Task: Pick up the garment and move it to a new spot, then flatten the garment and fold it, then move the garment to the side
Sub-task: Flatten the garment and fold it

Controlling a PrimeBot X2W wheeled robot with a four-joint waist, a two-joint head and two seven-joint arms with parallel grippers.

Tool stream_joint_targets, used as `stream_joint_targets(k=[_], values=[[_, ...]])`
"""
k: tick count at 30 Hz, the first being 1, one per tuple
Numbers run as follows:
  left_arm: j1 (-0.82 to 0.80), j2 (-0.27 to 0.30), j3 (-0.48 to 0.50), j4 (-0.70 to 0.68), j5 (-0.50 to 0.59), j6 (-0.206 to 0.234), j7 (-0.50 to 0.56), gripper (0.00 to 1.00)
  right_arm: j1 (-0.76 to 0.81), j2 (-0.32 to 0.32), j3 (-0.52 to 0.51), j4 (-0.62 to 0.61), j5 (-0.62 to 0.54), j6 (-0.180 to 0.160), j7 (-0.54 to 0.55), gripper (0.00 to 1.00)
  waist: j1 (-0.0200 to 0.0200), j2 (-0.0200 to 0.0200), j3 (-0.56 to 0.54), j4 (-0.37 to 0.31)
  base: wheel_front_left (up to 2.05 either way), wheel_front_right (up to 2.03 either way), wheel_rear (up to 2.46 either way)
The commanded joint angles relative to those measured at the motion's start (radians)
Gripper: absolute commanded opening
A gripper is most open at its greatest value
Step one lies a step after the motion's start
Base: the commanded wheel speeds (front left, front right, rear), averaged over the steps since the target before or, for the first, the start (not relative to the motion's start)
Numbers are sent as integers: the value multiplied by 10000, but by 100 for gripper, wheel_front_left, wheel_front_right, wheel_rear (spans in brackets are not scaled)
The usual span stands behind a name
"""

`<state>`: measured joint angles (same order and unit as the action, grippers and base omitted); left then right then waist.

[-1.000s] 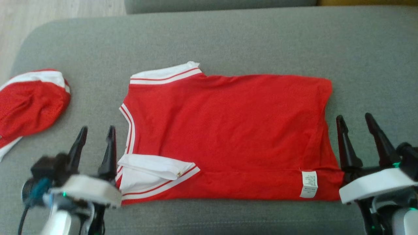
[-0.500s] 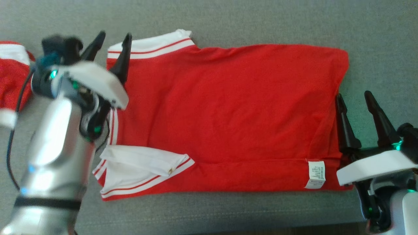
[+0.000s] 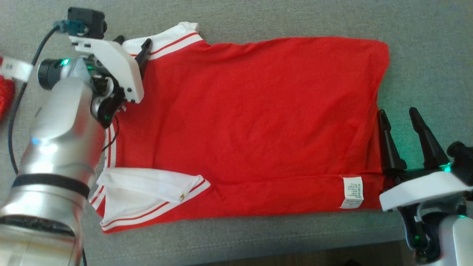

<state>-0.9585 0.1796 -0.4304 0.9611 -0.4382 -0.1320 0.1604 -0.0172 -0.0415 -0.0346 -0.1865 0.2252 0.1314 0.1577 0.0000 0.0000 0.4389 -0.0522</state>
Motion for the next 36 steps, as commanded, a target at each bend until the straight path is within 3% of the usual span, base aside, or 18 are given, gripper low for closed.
stream_joint_targets(k=[1, 7, 8, 9, 11, 12, 15, 19, 24, 36], values=[[-125, 319, 12, 73, -32, 21, 229, 100, -222, -87, 193, -292, 83, -7, -107, 100, 0, 0, -20, 15, 0, 0, 0], [-155, 175, -1036, 571, -262, 16, 1407, 99, -267, -87, 203, -236, 214, -7, -112, 100, 0, 0, -103, 54, 0, 0, 0], [-137, 169, -1180, 636, -337, 16, 1614, 93, -279, -87, 209, -229, 211, -7, -108, 100, 0, 0, -114, 49, 0, 0, 0], [-155, 192, -1262, 646, -396, 16, 1631, 75, -292, -87, 219, -222, 222, -7, -106, 100, 0, 0, -124, 44, 0, 0, 0], [-193, 245, -1367, 721, -452, 15, 1561, 6, -328, -87, 240, -194, 254, -7, -104, 100, 0, 0, -144, 15, 0, 0, 0], [-228, 275, -1373, 743, -462, 16, 1392, 0, -353, -87, 231, -177, 275, -7, -106, 100, 0, 0, -157, 2, 0, 0, 0], [-284, 307, -1345, 869, -424, 118, 775, 0, -475, -87, 95, -56, 224, -7, -105, 100, 0, 0, -218, -29, 0, 0, 0], [-295, 276, -1115, 839, -439, 601, -603, 0, -917, -87, -199, 438, 22, -7, -16, 100, 0, 0, -292, -12, 0, 0, 0], [-158, 115, -1018, 820, -514, 706, -1567, 0, -1785, -87, -469, 1246, -185, -7, 119, 100, 0, 0, -325, 131, 0, 0, 0], [-195, -367, -1195, 694, -489, 630, -3087, 0, -5126, -595, -951, 5154, 48, -7, 679, 100, 0, 0, -64, 737, 0, 0, 0]])
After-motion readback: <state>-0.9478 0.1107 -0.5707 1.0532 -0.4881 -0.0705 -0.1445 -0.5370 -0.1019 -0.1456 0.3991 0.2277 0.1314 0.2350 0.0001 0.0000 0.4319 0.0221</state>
